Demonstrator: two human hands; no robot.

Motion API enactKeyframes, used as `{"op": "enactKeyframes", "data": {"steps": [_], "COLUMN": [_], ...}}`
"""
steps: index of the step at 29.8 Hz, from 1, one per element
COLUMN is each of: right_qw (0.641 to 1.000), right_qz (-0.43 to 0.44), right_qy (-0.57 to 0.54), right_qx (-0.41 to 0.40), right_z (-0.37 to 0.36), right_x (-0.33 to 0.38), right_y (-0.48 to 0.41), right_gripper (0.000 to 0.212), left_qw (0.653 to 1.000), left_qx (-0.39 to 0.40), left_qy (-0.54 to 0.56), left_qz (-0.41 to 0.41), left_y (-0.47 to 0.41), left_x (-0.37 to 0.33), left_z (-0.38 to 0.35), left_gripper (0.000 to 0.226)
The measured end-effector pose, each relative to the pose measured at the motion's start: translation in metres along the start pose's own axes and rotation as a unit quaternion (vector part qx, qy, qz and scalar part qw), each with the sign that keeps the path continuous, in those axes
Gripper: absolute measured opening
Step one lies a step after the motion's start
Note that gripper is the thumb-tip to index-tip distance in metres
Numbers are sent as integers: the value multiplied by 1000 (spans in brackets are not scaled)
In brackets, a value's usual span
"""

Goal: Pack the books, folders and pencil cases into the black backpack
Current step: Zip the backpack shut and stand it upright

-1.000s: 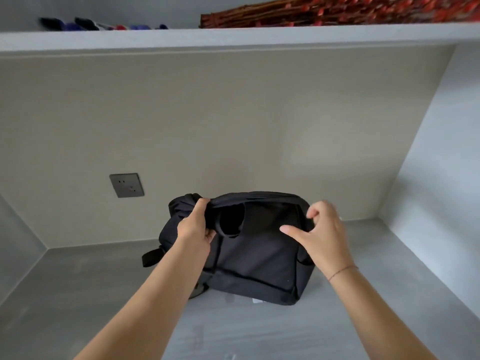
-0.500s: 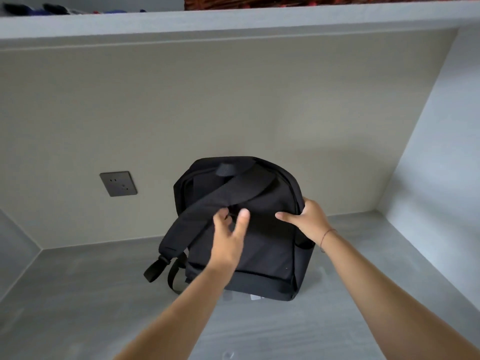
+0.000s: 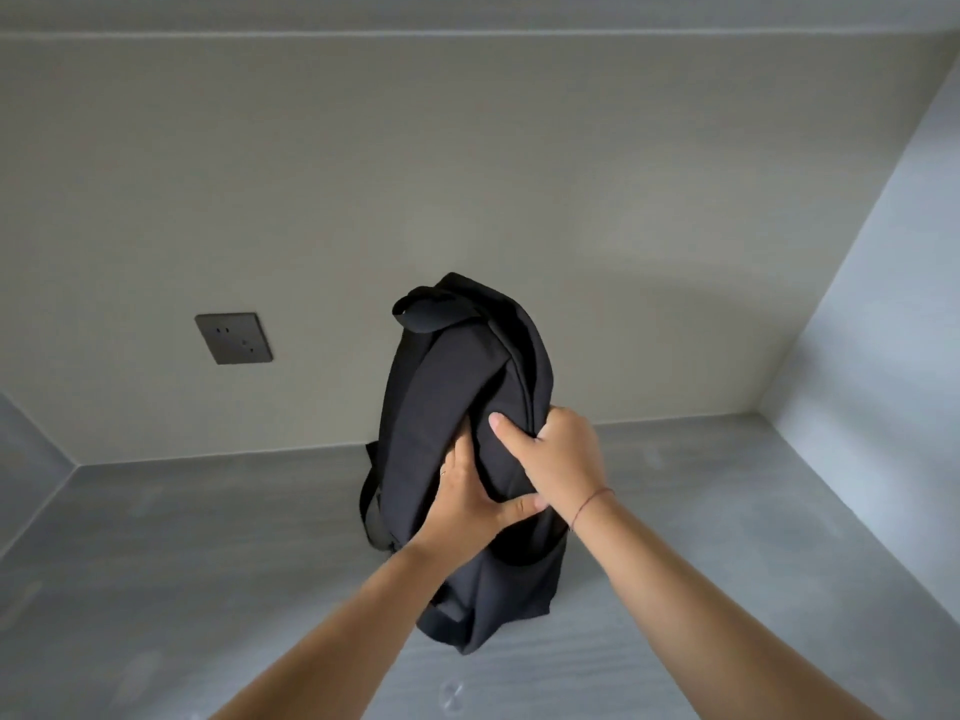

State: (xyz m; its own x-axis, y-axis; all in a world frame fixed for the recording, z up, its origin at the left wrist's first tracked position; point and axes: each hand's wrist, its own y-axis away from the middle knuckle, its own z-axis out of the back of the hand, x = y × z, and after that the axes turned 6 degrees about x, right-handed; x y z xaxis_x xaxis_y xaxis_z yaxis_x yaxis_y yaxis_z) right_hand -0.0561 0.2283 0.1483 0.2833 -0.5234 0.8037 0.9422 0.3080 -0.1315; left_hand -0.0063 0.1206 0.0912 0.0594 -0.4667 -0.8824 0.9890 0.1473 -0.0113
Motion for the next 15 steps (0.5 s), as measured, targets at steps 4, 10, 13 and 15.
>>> {"op": "enactKeyframes", "data": {"steps": [4,10,13,15], "right_qw": [999,969,920,940], "right_qz": [20,84,88,87], "right_qy": [-25,-119,-229,-204], "right_qx": [20,201,304,258], "right_z": [-16,-29,-26,-29], "right_x": [25,45,29,9], "right_y": [11,17,12,5], "right_gripper": [56,34,13,22], "left_qw": [997,974,969,970], "left_qx": [4,-191,-219,-200], "left_qy": [72,126,113,134], "left_qz": [-15,14,20,22], "left_y": [40,65,73,76], "left_x": [14,12,18,22], "left_z": [4,9,25,37], "left_gripper": [137,102,75,66]}}
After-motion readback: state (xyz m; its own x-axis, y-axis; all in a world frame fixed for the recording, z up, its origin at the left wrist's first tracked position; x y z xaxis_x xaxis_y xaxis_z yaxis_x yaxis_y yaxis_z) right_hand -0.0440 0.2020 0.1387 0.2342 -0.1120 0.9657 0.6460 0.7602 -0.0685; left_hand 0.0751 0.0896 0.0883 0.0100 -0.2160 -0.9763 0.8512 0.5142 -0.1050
